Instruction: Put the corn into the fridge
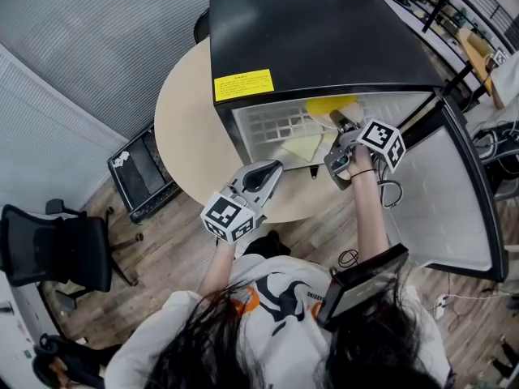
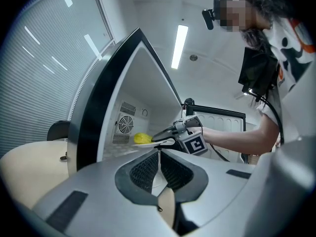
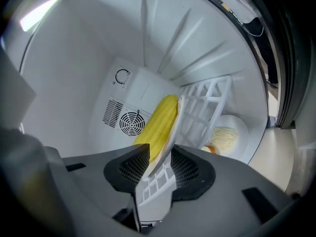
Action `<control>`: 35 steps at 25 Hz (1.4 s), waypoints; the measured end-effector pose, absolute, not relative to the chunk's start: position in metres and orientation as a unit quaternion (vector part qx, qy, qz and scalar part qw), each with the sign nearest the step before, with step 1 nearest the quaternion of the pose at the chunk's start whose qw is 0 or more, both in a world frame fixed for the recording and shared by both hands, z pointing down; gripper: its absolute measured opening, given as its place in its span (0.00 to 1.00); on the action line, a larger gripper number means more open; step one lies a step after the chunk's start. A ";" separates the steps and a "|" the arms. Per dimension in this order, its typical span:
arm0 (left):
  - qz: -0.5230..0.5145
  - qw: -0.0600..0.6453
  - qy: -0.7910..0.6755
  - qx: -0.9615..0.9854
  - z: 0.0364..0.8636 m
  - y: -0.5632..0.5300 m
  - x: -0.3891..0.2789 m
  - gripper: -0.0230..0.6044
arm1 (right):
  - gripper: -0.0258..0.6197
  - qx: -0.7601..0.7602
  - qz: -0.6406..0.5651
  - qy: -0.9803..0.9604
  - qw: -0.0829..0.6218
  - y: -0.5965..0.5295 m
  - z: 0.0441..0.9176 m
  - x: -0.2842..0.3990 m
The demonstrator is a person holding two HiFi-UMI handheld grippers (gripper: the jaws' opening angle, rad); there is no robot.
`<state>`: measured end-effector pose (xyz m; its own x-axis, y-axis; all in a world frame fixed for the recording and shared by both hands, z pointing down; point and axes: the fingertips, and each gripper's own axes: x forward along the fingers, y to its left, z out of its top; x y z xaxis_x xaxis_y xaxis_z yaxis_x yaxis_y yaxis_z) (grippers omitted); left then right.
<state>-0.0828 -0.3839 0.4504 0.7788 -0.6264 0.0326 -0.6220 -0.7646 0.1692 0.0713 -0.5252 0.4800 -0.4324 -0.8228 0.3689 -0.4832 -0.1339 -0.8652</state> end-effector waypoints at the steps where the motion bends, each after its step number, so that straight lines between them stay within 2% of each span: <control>1: -0.013 0.085 -0.333 0.939 0.450 -0.384 -0.083 0.06 | 0.23 -0.507 -0.558 0.639 0.152 -0.523 0.480 0.070; 4: -0.013 0.086 -0.333 0.939 0.450 -0.383 -0.081 0.06 | 0.25 -0.502 -0.565 0.638 0.148 -0.517 0.479 0.067; 11: -0.011 0.092 -0.328 0.940 0.452 -0.379 -0.075 0.06 | 0.36 -0.480 -0.597 0.629 0.134 -0.494 0.494 0.064; 16: -0.012 0.094 -0.327 0.940 0.454 -0.378 -0.071 0.06 | 0.36 -0.452 -0.621 0.620 0.161 -0.487 0.504 0.059; 35: -0.014 0.081 -0.349 0.933 0.443 -0.364 -0.070 0.06 | 0.38 -0.445 -0.607 0.639 0.157 -0.433 0.503 0.060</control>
<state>-0.0696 -0.3645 0.4432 0.7553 -0.6547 0.0305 -0.6501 -0.7424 0.1619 0.0600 -0.4334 0.5026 -0.5538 -0.7602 0.3399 -0.3787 -0.1336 -0.9158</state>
